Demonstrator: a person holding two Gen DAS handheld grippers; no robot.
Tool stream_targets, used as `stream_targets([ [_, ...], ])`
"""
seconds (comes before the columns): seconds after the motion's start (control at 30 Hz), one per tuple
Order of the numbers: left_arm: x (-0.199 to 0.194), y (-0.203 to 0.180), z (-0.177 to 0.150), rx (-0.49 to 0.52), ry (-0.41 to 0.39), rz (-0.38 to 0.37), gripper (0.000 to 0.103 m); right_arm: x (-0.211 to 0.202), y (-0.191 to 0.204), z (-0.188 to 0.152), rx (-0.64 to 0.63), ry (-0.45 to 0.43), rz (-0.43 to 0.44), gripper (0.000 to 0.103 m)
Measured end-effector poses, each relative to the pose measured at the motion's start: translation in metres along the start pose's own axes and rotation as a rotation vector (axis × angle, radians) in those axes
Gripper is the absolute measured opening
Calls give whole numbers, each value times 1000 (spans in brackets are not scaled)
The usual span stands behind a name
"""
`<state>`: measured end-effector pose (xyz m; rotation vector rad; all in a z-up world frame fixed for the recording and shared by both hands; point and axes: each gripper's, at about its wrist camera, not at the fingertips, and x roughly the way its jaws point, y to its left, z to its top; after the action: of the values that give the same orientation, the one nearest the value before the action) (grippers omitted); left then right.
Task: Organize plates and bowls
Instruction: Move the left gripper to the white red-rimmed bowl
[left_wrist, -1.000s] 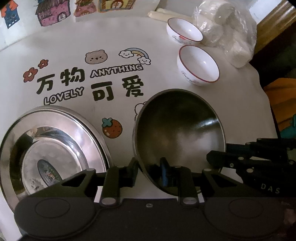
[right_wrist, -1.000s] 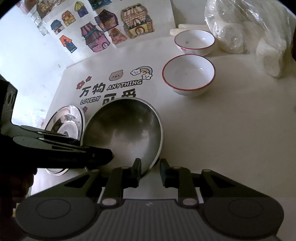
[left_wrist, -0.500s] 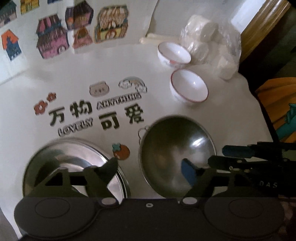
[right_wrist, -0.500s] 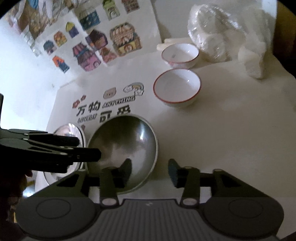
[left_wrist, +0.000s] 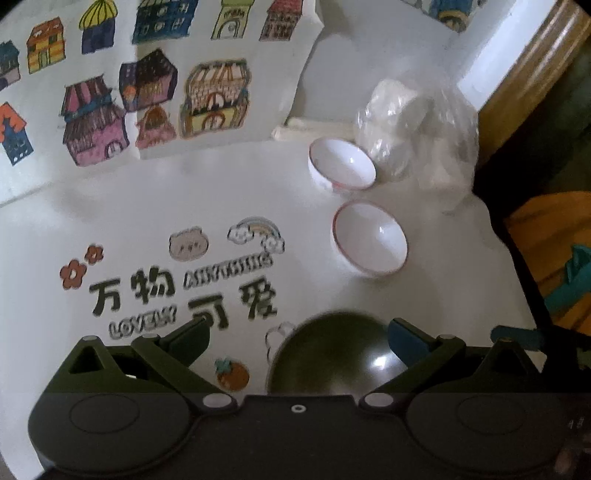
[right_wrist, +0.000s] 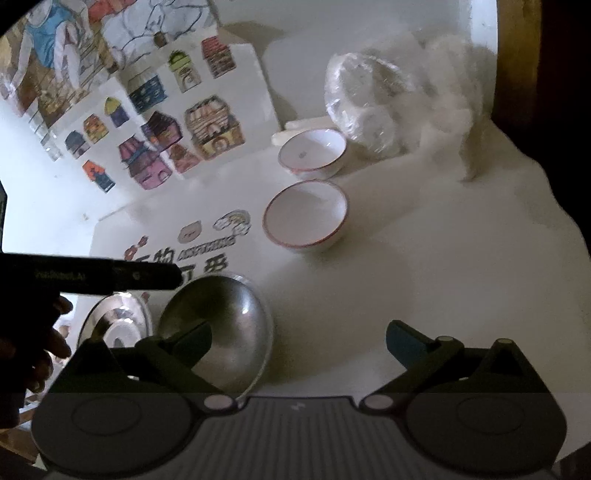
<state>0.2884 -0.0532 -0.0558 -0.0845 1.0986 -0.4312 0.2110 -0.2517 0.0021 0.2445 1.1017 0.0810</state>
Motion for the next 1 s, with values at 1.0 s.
stream_targets([
  [1.0,115,-37,60,-113,87,233,102,90,-65,96,-226,49,17,103],
])
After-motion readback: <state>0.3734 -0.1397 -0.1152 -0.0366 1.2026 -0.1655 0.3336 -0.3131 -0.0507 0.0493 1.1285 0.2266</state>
